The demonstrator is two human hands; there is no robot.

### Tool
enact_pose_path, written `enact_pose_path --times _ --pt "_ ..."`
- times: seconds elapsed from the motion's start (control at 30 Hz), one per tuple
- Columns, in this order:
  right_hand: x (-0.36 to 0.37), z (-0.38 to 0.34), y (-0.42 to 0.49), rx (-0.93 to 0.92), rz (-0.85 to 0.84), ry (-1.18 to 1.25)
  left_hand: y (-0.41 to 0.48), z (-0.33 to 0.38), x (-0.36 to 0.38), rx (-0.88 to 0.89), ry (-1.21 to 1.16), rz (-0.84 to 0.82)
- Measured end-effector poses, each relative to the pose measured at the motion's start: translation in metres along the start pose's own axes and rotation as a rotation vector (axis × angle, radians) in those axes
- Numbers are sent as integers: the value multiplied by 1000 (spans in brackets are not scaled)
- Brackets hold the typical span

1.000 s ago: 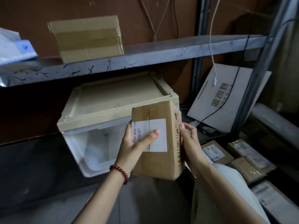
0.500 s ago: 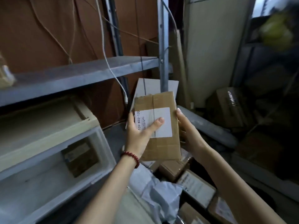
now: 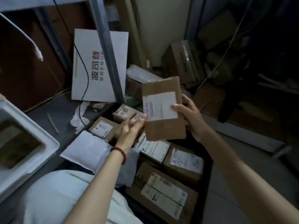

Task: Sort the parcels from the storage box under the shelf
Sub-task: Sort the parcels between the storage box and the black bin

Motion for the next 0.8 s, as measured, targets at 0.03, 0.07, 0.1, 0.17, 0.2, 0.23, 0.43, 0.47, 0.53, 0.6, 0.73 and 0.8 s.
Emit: enact_pose_path --times 0.03,0.07,0.1,0.17,0.2,0.23,0.43,0.47,0.53,0.6,0.73,0.8 --pt "-6 4 2 -13 22 -62 4 -8 -3 -2 8 20" --pt "-11 6 5 -25 38 -127 9 -13 -4 -6 22 23" --pt "-15 9 9 -30 46 -186 14 -17 -3 -5 47 8" --pt "-21 15 16 -27 32 -280 23 -21 -1 37 154 -36" --pt "-22 18 18 -20 13 -326 27 -21 0 69 240 -44" --pt "-24 21 21 -15 -6 -390 32 -21 0 102 337 -42" --pt "-24 32 38 -79 -49 -934 55 -28 13 312 939 -54" --pt "-24 33 39 -79 -62 -981 57 -33 15 314 1031 -59" --pt "-25 34 43 -86 -74 -1033 60 -45 18 298 1140 -81" --pt "-24 36 45 -88 -97 -1068 63 -53 20 279 1149 -109" --pt "-20 47 44 -62 -165 -1112 63 -54 20 326 1102 -136" --pt "-22 51 44 -49 -164 -1095 59 -52 19 346 1012 -163"
Point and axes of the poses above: each hand's wrist, its own y-axis towards the middle knuckle, its own x-axis out of the palm, z = x × y, the point moved 7 cm from there along y, towards the middle knuckle, and after that the axes turned 11 degrees about -y, right-handed, at the moved point
